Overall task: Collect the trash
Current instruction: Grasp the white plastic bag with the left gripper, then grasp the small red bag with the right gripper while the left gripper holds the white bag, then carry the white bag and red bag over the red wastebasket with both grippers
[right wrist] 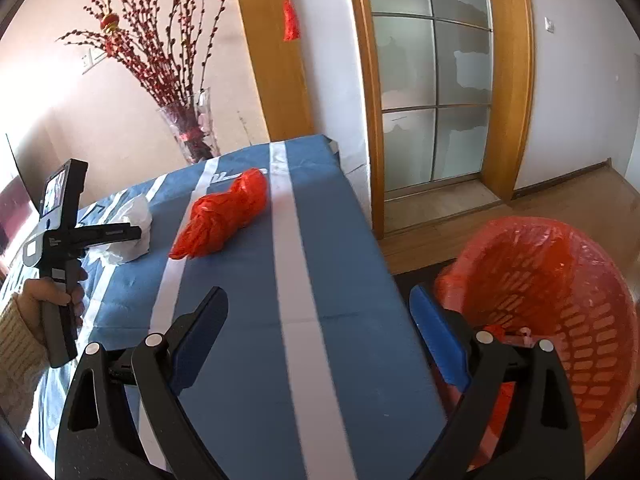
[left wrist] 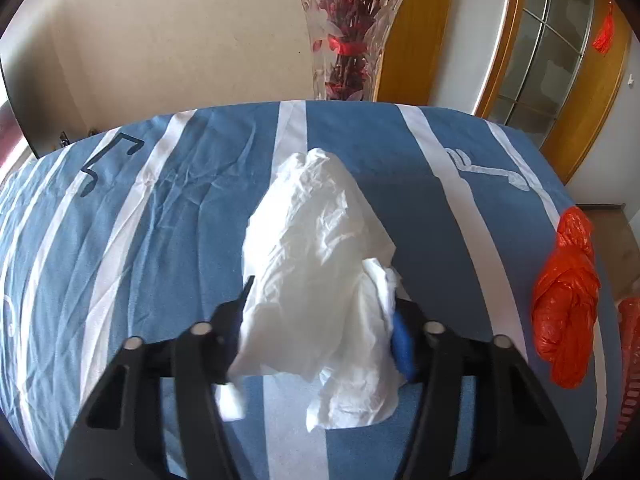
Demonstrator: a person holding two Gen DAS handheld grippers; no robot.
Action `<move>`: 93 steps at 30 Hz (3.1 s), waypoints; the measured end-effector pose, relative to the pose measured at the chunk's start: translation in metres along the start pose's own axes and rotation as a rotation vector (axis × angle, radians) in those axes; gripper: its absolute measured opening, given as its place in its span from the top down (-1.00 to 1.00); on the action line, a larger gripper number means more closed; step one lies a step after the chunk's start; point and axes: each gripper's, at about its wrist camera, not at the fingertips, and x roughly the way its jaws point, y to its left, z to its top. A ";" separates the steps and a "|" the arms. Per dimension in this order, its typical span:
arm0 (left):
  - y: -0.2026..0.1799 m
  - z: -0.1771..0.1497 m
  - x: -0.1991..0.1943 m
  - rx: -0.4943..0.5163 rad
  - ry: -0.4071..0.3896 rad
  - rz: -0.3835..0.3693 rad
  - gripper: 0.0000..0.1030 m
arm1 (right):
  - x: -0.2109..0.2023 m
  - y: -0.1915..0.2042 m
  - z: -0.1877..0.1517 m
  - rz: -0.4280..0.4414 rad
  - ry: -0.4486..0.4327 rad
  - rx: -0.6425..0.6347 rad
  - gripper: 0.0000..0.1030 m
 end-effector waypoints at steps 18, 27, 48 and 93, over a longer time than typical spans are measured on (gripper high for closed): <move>0.067 -0.009 -0.040 -0.039 -0.067 0.032 0.63 | 0.098 0.081 0.047 0.066 0.067 0.039 -0.78; 0.072 -0.019 -0.042 -0.038 -0.051 0.027 0.63 | 0.139 0.090 0.049 0.049 0.155 0.081 0.05; -0.005 -0.042 -0.124 0.055 -0.127 -0.092 0.63 | 0.014 0.032 0.034 0.041 0.061 0.037 0.23; -0.304 -0.131 -0.182 0.394 -0.012 -0.533 0.63 | -0.105 -0.181 -0.015 -0.161 -0.056 0.279 0.23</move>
